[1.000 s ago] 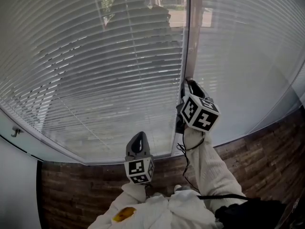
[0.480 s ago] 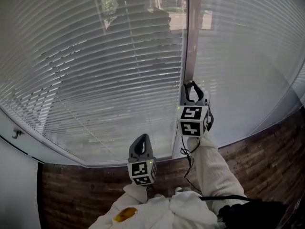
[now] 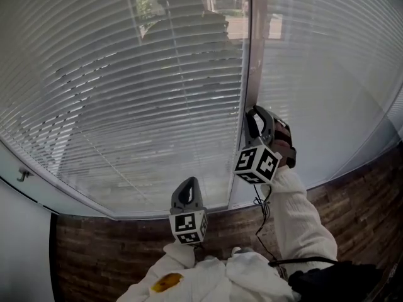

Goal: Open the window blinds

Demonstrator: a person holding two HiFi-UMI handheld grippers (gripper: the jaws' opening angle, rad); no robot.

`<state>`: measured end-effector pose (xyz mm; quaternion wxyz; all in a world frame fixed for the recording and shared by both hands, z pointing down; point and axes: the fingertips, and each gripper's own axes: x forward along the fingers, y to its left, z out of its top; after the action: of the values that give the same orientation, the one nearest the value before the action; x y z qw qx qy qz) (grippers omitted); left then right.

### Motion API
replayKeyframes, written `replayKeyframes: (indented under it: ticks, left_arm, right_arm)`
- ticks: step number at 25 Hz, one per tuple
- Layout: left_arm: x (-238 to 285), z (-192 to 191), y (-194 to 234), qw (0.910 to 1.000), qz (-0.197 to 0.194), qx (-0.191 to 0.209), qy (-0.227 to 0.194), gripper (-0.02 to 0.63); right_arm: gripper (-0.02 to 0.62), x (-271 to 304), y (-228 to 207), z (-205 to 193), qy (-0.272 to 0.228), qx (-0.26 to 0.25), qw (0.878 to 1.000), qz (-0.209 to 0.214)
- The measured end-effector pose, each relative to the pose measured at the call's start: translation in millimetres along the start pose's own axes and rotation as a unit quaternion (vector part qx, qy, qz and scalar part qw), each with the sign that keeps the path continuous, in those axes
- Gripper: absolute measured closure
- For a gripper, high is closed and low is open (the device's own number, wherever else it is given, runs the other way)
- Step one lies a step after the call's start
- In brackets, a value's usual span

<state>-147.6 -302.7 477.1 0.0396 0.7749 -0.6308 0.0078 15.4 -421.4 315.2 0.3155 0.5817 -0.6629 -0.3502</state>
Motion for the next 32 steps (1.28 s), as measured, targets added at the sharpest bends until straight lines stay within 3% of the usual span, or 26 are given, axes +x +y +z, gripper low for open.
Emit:
replayKeyframes:
  ticks: [9,12,18,20,21,23,25,26,27,28,29,30,32]
  left_arm:
    - [0.9,0.4,-1.9,1.0,0.002,0.001,0.002,0.606]
    - [0.4,0.3,-3.6,1.0,0.003,0.002,0.002,0.606]
    - [-1.5,0.7,-5.3,1.0,0.009,0.001,0.001,0.606]
    - [-2.1,0.6,-5.8,0.9999,0.011,0.001,0.001,0.606]
    - [-2.6,0.5,-5.6,0.9999,0.012,0.0,0.0,0.606]
    - [-3.6,0.3,-4.4,0.9999,0.015,0.0,0.0,0.606]
    - [-4.8,-0.3,-3.3,0.9999,0.017,0.001,0.001,0.606]
    - [-5.3,-0.7,-2.7,0.9998,0.018,0.002,0.002,0.606]
    - [-5.4,-1.3,-2.1,0.9998,0.019,0.002,0.004,0.606]
    - [-5.2,-1.9,-1.7,0.9998,0.019,0.002,0.005,0.606]
    - [-4.9,-2.6,-2.1,0.9998,0.018,0.002,0.007,0.606]
    - [-4.5,-3.1,-3.6,0.9998,0.016,0.002,0.008,0.606]
    - [-4.1,-3.3,-9.1,0.9999,0.009,0.004,0.009,0.606]
  right_arm:
    - [0.466,-2.3,3.3,1.7,-0.024,-0.178,0.984,0.01]
    - [0.466,-3.5,4.2,1.6,-0.031,-0.241,0.97,0.01]
    - [0.466,-5.4,7.3,1.6,-0.046,-0.37,0.928,0.01]
    - [0.466,-5.0,7.0,0.5,-0.05,-0.372,0.927,0.012]
    - [0.465,-4.6,6.5,0.4,-0.053,-0.35,0.935,0.015]
    - [0.465,-4.9,4.6,0.8,-0.061,-0.251,0.966,0.026]
    - [0.45,-6.1,-0.6,-2.4,-0.057,-0.1,0.993,0.04]
    - [0.431,-7.1,-3.5,-5.6,-0.049,-0.011,0.997,0.049]
    - [0.413,-8.4,-5.6,-9.1,-0.041,0.09,0.993,0.062]
    - [0.407,-9.7,-6.7,-12.7,-0.035,0.203,0.976,0.075]
    - [0.407,-11.3,-7.2,-16.2,-0.033,0.319,0.943,0.088]
    - [0.407,-13.1,-7.7,-19.1,-0.033,0.429,0.897,0.098]
    - [0.407,-16.7,-10.6,-20.2,-0.042,0.613,0.781,0.11]
